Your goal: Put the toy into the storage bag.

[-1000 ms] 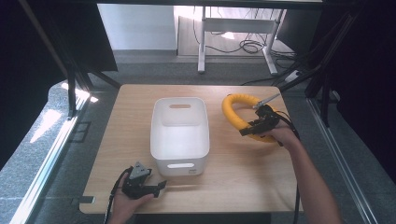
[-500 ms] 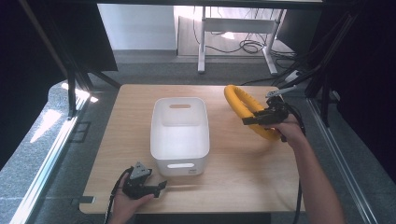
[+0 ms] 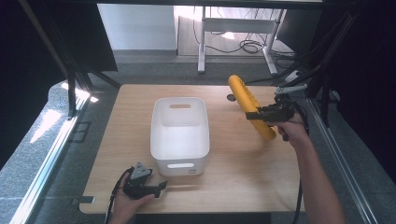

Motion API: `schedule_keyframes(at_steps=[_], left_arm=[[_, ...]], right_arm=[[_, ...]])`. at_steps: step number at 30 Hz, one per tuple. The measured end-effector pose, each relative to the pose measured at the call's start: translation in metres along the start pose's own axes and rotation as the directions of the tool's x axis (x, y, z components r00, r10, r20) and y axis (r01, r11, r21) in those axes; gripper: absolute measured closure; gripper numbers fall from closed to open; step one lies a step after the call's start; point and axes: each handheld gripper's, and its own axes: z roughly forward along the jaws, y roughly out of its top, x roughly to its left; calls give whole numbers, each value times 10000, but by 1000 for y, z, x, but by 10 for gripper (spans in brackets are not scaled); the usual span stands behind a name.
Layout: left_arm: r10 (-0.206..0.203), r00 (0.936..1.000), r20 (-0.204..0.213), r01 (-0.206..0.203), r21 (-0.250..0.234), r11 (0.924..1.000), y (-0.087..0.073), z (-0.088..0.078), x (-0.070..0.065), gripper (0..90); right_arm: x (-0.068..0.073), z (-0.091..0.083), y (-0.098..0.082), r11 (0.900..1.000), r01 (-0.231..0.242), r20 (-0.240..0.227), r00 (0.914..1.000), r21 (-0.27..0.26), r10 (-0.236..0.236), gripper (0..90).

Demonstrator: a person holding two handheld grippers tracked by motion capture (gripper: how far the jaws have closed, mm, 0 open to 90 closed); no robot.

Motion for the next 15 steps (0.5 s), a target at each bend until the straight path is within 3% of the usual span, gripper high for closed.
schedule_keyframes(at_steps=[3, 15], left_arm=[[3, 10000, -12, -3, 7, 10000, 0, 0, 0, 218], [56, 10000, 20, -56, 16, 10000, 0, 0, -1, 217]], right_arm=[[3, -4, 1, 9995, 36, -95, 9999, -327, -39, 520], [18, -11, 3, 9961, 374, -305, 9987, -795, -400, 519]])
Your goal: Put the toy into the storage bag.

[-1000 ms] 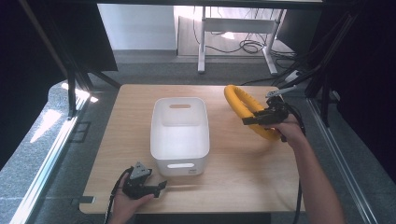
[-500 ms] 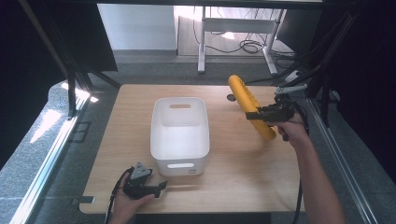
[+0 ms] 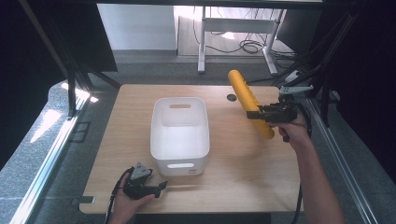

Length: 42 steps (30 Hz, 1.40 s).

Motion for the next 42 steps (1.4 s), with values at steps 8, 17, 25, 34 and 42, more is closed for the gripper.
schedule_keyframes(at_steps=[8, 17, 25, 34, 42], left_arm=[[17, 10000, 8, -17, -3, 10000, 0, 1, -1, 217], [-10, 10000, 22, 10, -19, 10000, 0, 1, -1, 217], [0, 10000, 42, 0, -5, 10000, 0, 1, -3, 217], [18, 10000, 51, -18, -1, 10000, 0, 2, -3, 217], [51, 10000, 74, -52, 39, 10000, 0, 2, -3, 217]], right_arm=[[8, 1, 1, 9998, 136, -106, 9998, -172, -138, 519], [15, 3, 3, 9992, 233, -370, 9990, -316, -245, 519], [26, 3, 6, 9973, 403, -510, 9978, -611, -435, 519], [35, 5, 9, 9963, 547, -596, 9965, -667, -587, 519], [48, 9, 15, 9930, 703, -819, 9936, -952, -782, 519]])
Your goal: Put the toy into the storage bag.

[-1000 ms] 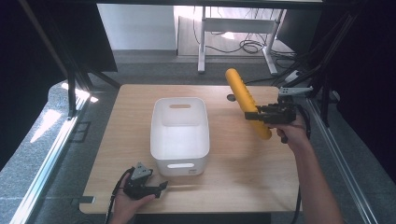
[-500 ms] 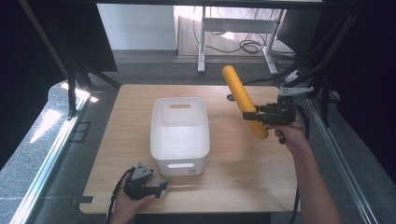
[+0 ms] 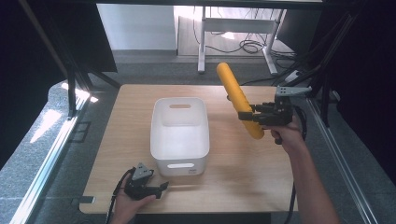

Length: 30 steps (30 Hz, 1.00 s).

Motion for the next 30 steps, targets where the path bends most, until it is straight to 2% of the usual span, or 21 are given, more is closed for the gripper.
schedule_keyframes(at_steps=[19, 30], left_arm=[[25, 10000, 27, -25, 46, 10000, 0, 1, -1, 217], [17, 10000, 51, -17, 36, 10000, 0, 2, -2, 216]], right_arm=[[22, 10, 12, 9983, 471, -373, 9981, -347, -484, 518], [26, 16, 16, 9976, 580, -573, 9965, -387, -601, 518]])
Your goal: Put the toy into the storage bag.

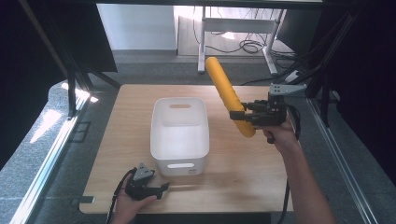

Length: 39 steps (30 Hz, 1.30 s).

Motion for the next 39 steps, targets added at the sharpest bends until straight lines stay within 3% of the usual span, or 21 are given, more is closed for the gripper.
schedule_keyframes(at_steps=[25, 39], left_arm=[[96, 9999, 40, -96, 60, 9999, 0, 0, -1, 216], [110, 9999, 78, -110, 77, 9999, 1, 0, -1, 216]], right_arm=[[15, 10, 11, 9992, 280, -347, 9990, -286, -289, 517], [28, 17, 22, 9975, 489, -821, 9952, -517, -531, 516]])
